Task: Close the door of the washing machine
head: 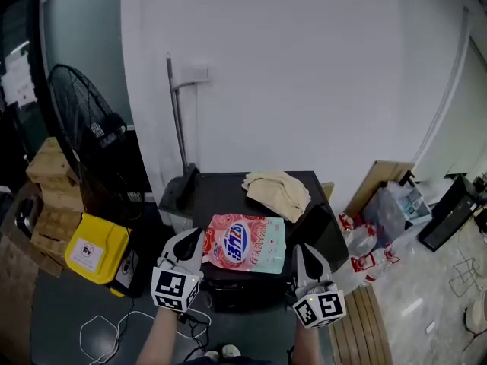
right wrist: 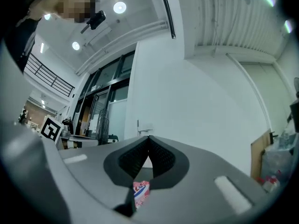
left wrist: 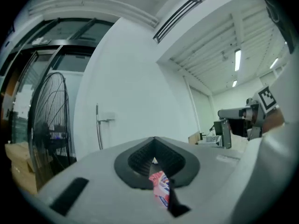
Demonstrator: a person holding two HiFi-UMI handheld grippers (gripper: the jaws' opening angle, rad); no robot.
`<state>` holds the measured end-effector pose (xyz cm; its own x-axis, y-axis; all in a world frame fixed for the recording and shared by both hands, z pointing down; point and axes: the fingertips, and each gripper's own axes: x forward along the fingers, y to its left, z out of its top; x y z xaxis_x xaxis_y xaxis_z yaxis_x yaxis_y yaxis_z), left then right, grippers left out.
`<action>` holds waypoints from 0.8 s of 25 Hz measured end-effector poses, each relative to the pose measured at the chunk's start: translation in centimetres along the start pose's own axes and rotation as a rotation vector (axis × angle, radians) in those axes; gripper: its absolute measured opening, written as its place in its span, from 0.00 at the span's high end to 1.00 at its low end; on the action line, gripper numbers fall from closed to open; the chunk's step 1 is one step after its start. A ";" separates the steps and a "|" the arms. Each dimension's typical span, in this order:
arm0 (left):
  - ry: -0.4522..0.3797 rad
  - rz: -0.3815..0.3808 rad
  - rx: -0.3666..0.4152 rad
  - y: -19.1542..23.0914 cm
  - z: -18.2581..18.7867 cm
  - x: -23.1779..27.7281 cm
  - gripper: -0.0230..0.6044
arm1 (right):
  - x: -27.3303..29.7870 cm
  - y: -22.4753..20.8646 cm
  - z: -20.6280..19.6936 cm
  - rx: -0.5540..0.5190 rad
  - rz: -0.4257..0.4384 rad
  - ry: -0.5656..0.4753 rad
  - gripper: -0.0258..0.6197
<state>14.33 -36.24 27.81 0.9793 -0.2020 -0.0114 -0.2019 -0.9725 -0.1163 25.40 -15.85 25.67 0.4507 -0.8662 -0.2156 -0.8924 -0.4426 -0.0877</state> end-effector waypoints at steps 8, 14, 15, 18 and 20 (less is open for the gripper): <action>-0.072 0.008 0.012 0.1 4.3 2.2 0.95 | 3.4 -0.3 2.5 -0.041 0.003 -0.058 0.94; -0.079 0.006 0.002 0.0 4.5 2.2 0.95 | 4.2 -0.1 2.1 -0.039 -0.001 -0.050 0.94; -0.078 0.005 0.005 -0.1 4.6 2.2 0.95 | 4.3 -0.1 2.0 -0.041 -0.004 -0.045 0.94; -0.077 0.005 0.012 -0.1 4.6 2.2 0.95 | 4.5 -0.1 1.9 -0.046 -0.003 -0.035 0.94; -0.073 0.012 0.010 -0.1 4.4 2.2 0.95 | 4.5 -0.1 1.8 -0.044 -0.002 -0.030 0.94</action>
<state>16.53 -36.04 23.46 0.9752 -0.2040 -0.0855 -0.2136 -0.9689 -0.1252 27.50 -19.26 23.00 0.4510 -0.8584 -0.2445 -0.8896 -0.4545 -0.0454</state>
